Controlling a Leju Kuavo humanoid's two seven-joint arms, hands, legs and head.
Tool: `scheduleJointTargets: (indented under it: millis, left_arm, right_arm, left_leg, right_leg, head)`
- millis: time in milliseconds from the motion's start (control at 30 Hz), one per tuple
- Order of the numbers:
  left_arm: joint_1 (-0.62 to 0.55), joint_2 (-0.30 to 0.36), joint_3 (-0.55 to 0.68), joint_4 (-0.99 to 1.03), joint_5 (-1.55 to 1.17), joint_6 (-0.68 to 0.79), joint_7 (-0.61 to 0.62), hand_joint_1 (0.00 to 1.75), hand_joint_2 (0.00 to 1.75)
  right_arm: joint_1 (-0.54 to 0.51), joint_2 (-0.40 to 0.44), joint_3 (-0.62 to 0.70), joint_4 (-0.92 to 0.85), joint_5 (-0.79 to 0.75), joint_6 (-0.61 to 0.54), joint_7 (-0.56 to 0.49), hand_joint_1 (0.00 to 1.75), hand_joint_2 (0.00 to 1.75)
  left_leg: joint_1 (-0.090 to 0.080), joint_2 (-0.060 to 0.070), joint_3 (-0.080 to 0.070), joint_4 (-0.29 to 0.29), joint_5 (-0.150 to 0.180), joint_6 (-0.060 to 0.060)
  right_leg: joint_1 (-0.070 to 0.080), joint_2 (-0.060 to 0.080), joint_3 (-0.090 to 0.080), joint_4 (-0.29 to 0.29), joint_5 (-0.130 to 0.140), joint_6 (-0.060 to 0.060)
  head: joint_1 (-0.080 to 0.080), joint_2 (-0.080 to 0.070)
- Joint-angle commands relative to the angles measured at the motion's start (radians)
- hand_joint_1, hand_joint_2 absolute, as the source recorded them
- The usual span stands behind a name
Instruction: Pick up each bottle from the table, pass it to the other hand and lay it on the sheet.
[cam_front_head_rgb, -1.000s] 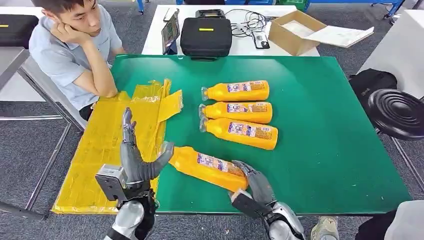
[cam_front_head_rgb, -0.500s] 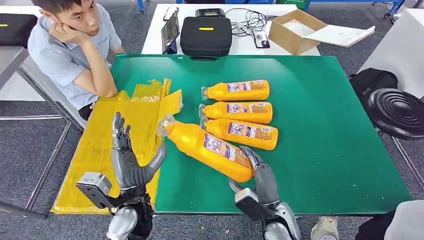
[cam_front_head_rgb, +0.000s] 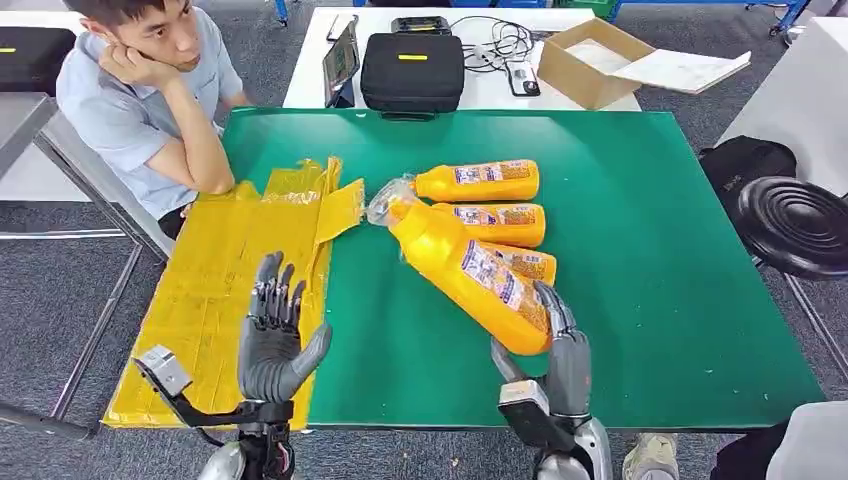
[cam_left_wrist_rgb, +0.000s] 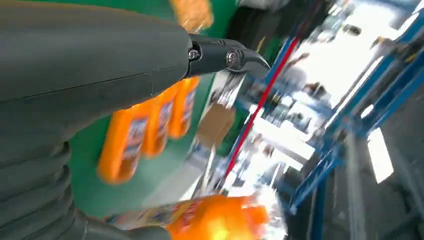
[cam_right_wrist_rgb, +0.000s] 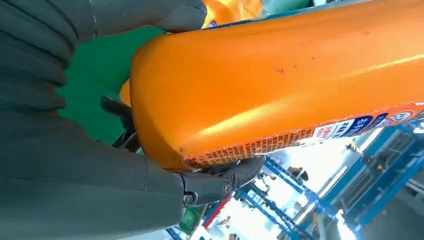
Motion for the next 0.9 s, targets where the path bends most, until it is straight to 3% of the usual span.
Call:
scheduleJointTargets:
  millis: [33, 300, 900]
  left_arm:
    - [-0.028, 0.055, -0.049, 0.168, 0.019, -0.119, 0.053, 0.0, 1.75]
    - [-0.096, 0.031, -0.06, 0.24, 0.025, -0.178, 0.069, 0.0, 1.75]
    - [-0.094, 0.03, -0.06, 0.237, 0.025, -0.178, 0.071, 0.0, 1.75]
  right_arm:
    - [-0.029, -0.001, 0.032, -0.029, -0.015, 0.107, -0.019, 1.75, 1.75]
    - [-0.105, 0.023, 0.211, 0.124, 0.033, 0.215, -0.034, 1.75, 1.75]
    - [-0.105, 0.019, 0.216, 0.124, 0.03, 0.206, -0.034, 1.75, 1.75]
  left_leg:
    - [0.0, 0.001, 0.002, -0.001, 0.0, 0.0]
    - [0.0, 0.001, 0.002, -0.001, 0.001, 0.0]
    - [0.0, 0.0, 0.002, -0.001, 0.001, 0.0]
  right_leg:
    - [0.0, -0.001, 0.002, -0.001, 0.0, -0.001]
    - [0.001, 0.0, 0.002, -0.001, 0.001, -0.001]
    - [0.001, -0.001, 0.003, -0.001, 0.0, -0.002]
  head:
    - [0.0, 0.0]
    - [0.0, 0.0]
    - [0.0, 0.0]
